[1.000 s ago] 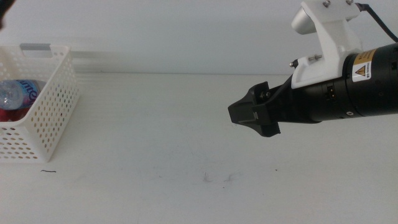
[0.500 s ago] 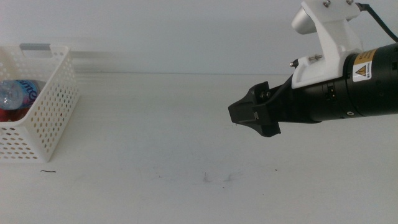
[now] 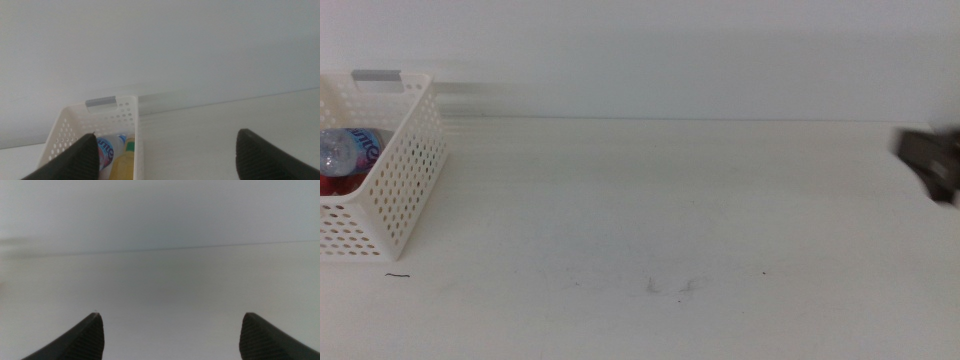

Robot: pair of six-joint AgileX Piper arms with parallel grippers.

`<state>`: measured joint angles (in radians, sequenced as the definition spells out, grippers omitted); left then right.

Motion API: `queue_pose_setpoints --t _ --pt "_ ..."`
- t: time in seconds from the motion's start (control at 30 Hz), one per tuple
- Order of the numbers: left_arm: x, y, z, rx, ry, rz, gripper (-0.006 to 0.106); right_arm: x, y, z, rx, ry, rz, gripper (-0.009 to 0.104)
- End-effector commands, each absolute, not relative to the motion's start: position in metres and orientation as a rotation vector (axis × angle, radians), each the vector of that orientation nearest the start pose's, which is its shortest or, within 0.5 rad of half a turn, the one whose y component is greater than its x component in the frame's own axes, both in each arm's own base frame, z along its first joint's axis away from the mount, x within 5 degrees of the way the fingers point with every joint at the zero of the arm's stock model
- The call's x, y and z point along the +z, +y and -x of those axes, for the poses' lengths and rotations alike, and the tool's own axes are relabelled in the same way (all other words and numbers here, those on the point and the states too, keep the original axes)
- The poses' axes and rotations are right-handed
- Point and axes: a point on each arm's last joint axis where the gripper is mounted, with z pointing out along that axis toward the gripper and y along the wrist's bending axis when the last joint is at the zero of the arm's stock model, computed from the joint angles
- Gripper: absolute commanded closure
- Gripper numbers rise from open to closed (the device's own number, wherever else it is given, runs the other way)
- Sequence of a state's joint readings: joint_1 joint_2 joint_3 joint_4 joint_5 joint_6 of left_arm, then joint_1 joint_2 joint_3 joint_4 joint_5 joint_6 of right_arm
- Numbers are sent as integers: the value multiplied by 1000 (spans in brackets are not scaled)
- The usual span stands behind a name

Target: Use arms to grab the bottles and put them into the dustbin to the left of the table.

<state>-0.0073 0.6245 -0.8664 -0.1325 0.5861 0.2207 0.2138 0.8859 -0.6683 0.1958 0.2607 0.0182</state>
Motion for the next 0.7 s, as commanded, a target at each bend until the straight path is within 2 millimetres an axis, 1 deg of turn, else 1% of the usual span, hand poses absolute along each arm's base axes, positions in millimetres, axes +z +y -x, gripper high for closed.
queue_pose_setpoints --t 0.0,0.07,0.17,0.2,0.27,0.37,0.47,0.5,0.6,0.63,0.67 --pt "394 -7 -110 1 1794 -146 7 303 22 -157 212 1898 -2 16" --pt "386 -6 -103 13 1724 -133 7 283 13 -129 155 1856 -16 16" --pt "359 -4 -87 47 1594 -113 7 256 8 -96 124 1803 -9 16" --pt "341 -3 -81 57 1582 -113 7 248 7 -89 119 1790 -3 16" --pt "312 -3 -73 53 1614 -113 7 231 7 -77 121 1775 -2 16" --pt "269 -4 -65 8 1661 -88 7 208 6 -66 122 1782 0 16" --pt "236 -4 -58 -12 1679 -75 7 193 6 -61 134 1771 -9 16" --pt "226 -4 -57 -12 1687 -76 7 190 6 -60 139 1766 -13 16" --pt "198 -4 -55 -13 1719 -76 7 192 6 -58 139 1727 -11 16" --pt "192 -4 -55 -13 1728 -76 7 191 6 -57 131 1742 -3 16" --pt "191 -4 -55 -13 1730 -75 7 191 5 -56 126 1738 2 16"
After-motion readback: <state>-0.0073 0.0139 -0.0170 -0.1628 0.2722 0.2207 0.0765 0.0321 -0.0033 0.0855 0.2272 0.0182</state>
